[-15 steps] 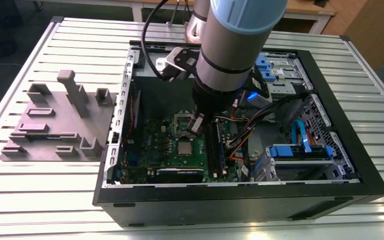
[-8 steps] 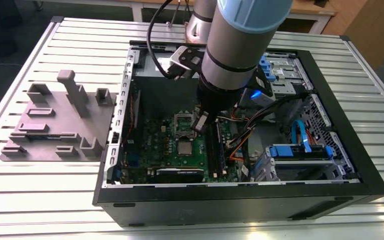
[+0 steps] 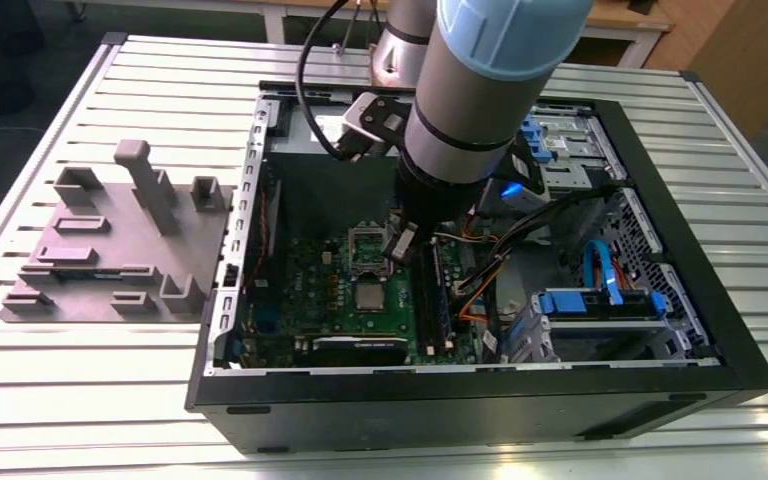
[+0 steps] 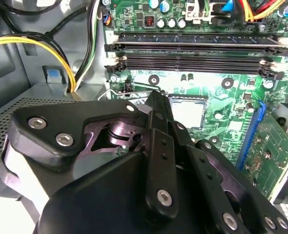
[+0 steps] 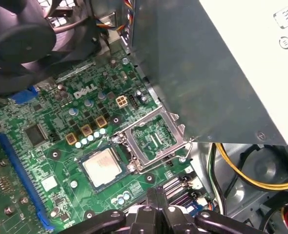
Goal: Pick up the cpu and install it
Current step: 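Close the cpu cover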
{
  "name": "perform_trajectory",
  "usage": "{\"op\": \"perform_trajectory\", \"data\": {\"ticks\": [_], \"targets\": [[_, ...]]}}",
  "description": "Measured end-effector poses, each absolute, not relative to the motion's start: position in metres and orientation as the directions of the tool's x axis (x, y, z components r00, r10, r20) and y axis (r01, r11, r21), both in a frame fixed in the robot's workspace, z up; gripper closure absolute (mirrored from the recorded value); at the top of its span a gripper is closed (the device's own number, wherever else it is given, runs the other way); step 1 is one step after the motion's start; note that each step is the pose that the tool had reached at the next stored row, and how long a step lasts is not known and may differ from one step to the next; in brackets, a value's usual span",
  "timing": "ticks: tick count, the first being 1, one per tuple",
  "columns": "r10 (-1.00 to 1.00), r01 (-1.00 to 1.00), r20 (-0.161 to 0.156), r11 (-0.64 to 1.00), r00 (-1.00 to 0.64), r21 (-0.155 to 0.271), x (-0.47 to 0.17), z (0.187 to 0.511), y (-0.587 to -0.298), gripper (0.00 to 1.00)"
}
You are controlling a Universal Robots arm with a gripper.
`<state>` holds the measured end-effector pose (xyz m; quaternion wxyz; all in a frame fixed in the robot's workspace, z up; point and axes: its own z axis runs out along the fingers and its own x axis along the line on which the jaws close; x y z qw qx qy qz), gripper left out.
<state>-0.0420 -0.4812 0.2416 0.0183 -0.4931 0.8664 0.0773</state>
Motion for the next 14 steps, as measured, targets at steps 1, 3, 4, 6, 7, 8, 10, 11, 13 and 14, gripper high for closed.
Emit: {"op": "perform_trajectory", "data": {"ticks": [1, 3, 4, 6, 7, 8, 10, 11, 13, 14], "targets": [[-0.852, -0.857, -0.108, 0.502, -0.513, 0.116, -0.042, 0.241, -0.48, 0.89], [-0.852, -0.857, -0.108, 0.502, -0.513, 0.116, -0.041, 0.24, -0.479, 0.89], [-0.852, -0.857, -0.108, 0.502, -0.513, 0.116, -0.041, 0.239, -0.478, 0.89], [-0.851, -0.857, -0.108, 0.502, -0.513, 0.116, -0.04, 0.238, -0.476, 0.89], [-0.851, -0.857, -0.109, 0.502, -0.513, 0.117, -0.039, 0.237, -0.475, 0.89], [-0.851, -0.857, -0.11, 0.501, -0.513, 0.117, -0.039, 0.236, -0.473, 0.89], [-0.85, -0.857, -0.121, 0.5, -0.513, 0.124, -0.039, 0.235, -0.471, 0.89], [-0.848, -0.857, -0.131, 0.498, -0.513, 0.13, -0.039, 0.234, -0.471, 0.89], [-0.846, -0.857, -0.146, 0.496, -0.513, 0.139, -0.038, 0.233, -0.47, 0.89], [-0.845, -0.857, -0.151, 0.495, -0.513, 0.142, -0.038, 0.232, -0.469, 0.89]]}}
